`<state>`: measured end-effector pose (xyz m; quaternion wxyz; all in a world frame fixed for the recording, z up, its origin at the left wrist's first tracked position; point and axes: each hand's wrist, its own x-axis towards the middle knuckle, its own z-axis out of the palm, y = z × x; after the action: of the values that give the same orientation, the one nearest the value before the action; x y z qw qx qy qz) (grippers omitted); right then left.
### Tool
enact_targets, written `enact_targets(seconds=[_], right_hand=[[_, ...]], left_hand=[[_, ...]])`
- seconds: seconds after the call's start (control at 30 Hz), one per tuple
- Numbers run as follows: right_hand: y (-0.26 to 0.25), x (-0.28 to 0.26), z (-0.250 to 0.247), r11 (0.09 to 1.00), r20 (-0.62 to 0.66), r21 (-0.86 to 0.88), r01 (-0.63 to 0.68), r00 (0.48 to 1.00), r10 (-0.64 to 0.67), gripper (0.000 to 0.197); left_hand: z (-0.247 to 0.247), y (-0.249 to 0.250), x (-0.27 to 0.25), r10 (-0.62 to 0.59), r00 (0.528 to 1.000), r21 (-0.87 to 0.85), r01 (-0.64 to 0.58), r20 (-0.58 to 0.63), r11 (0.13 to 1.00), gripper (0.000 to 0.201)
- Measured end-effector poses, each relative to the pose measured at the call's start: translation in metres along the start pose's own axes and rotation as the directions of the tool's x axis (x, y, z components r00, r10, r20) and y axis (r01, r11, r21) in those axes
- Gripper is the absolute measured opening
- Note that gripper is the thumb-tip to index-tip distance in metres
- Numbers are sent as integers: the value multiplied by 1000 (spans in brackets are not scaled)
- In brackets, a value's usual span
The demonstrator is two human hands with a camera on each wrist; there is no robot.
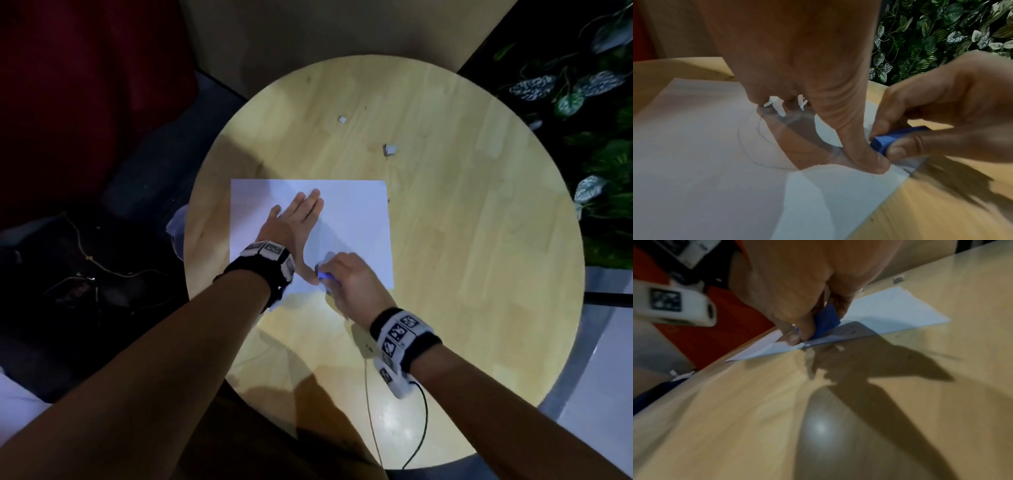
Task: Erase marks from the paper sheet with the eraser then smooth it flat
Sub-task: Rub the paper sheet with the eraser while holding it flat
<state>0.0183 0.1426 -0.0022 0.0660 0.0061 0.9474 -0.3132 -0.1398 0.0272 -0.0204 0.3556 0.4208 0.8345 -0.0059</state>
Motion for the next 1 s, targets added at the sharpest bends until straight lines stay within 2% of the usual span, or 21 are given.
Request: enact_targets(seconds=[0.07, 0.17, 0.23, 0.3, 0.37, 0.43, 0.47, 0.5, 0.57, 0.6, 0.67, 0.73, 0.8, 0.83, 0.93, 1.0], right_hand=[[11, 22, -13, 999, 16, -40, 29, 999, -28, 20], [31, 66, -19, 980, -154, -69, -187, 972, 175, 18], [26, 62, -8, 970, -185, -60, -236, 957, 222, 21], [14, 35, 4, 985, -134, -71, -160, 980, 149, 24], [0, 11, 4, 998, -29, -59, -25, 999, 23, 23], [3, 21, -8, 997, 48, -70, 44, 998, -41, 19], [11, 35, -12, 994, 33, -111, 26, 999, -23, 17], [21, 51, -16, 989, -26, -137, -53, 998, 50, 15], [33, 69, -19, 969, -168, -98, -226, 964, 208, 14], [32, 66, -15, 965, -204, -64, -256, 950, 238, 15], [17, 43, -4, 978, -186, -35, -205, 963, 196, 15], [1, 14, 4, 998, -68, -5, -66, 996, 65, 15], [3, 15, -5, 1000, 25, -11, 22, 999, -21, 14], [12, 28, -12, 999, 11, -38, 11, 1000, -10, 12], [42, 69, -30, 976, -185, -79, -204, 965, 186, 13], [45, 68, -25, 967, -223, -59, -248, 947, 230, 16]], left_hand=[[-1, 1, 0, -10, 1000, 19, 10, 6, 1000, 153], [-1, 4, -1, -17, 1000, 63, 17, -3, 998, 152], [0, 4, -1, -21, 1000, 64, 21, 1, 998, 152], [0, 3, -1, -20, 1000, 36, 20, 1, 999, 152], [-1, 2, -1, -6, 1000, 12, 6, -9, 1000, 152], [-3, 2, -1, -5, 1000, 16, 5, -4, 1000, 151], [-3, 2, -1, -10, 1000, 26, 10, 0, 1000, 151], [-3, 3, -1, -14, 1000, 38, 14, 1, 999, 151], [-3, 4, 0, -18, 1000, 52, 17, 5, 998, 151], [-2, 5, 0, -21, 1000, 51, 20, 8, 999, 151], [-1, 4, 0, -22, 1000, 35, 22, 0, 999, 151], [0, 2, 0, -10, 1000, 15, 10, -14, 1000, 152], [0, 1, 0, -5, 1000, 17, 5, -20, 1000, 152], [0, 2, 0, -8, 1000, 23, 9, -17, 1000, 151], [-1, 3, 0, -16, 1000, 42, 17, -13, 999, 150], [0, 3, 0, -20, 1000, 35, 21, -14, 999, 151]])
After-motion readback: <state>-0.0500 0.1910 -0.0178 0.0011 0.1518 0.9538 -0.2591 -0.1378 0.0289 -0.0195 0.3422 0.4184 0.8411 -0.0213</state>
